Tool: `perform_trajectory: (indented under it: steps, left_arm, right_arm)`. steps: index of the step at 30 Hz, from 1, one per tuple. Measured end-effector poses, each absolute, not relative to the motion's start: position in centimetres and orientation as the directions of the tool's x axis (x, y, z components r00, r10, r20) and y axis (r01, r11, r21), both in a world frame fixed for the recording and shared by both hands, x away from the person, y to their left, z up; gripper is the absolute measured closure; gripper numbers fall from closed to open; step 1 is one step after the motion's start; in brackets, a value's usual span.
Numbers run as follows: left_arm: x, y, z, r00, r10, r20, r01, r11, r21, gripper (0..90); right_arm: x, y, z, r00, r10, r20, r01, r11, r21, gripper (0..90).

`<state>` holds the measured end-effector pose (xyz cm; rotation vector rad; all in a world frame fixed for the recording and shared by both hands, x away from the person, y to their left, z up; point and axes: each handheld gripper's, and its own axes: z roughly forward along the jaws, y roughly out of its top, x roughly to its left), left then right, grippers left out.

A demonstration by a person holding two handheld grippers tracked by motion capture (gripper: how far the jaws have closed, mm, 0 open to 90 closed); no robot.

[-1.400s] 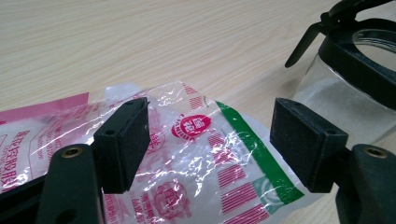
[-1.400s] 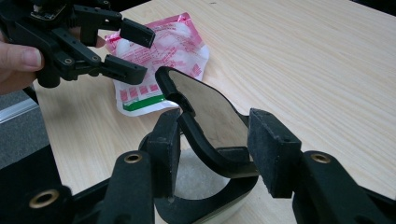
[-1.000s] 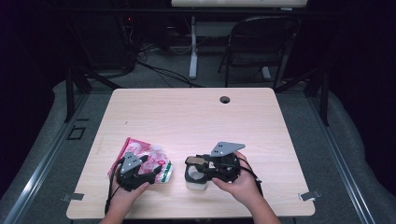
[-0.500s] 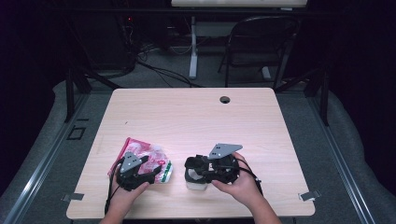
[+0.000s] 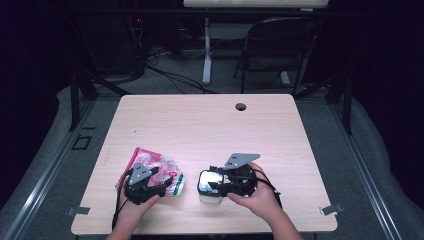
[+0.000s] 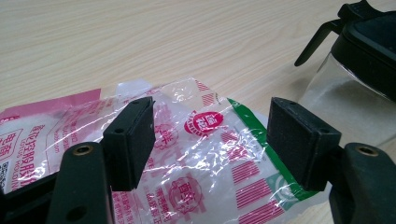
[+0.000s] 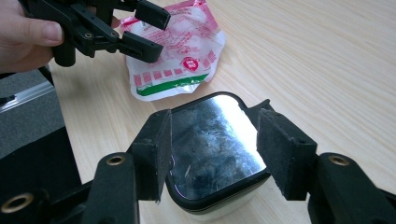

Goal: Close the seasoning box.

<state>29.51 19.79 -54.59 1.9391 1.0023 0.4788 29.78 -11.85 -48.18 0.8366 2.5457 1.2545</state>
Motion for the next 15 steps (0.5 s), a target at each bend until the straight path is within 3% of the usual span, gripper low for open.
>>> perform_trajectory:
  steps: [15]
  left_arm:
    - [29.70, 20.07, -54.66, 0.587, 0.808, -0.053, 0.466, -0.283, 0.838, 32.4]
  right_arm:
    - [30.35, -12.83, -48.17, -0.779, 0.618, 0.102, 0.448, 0.437, 0.780, 44.1]
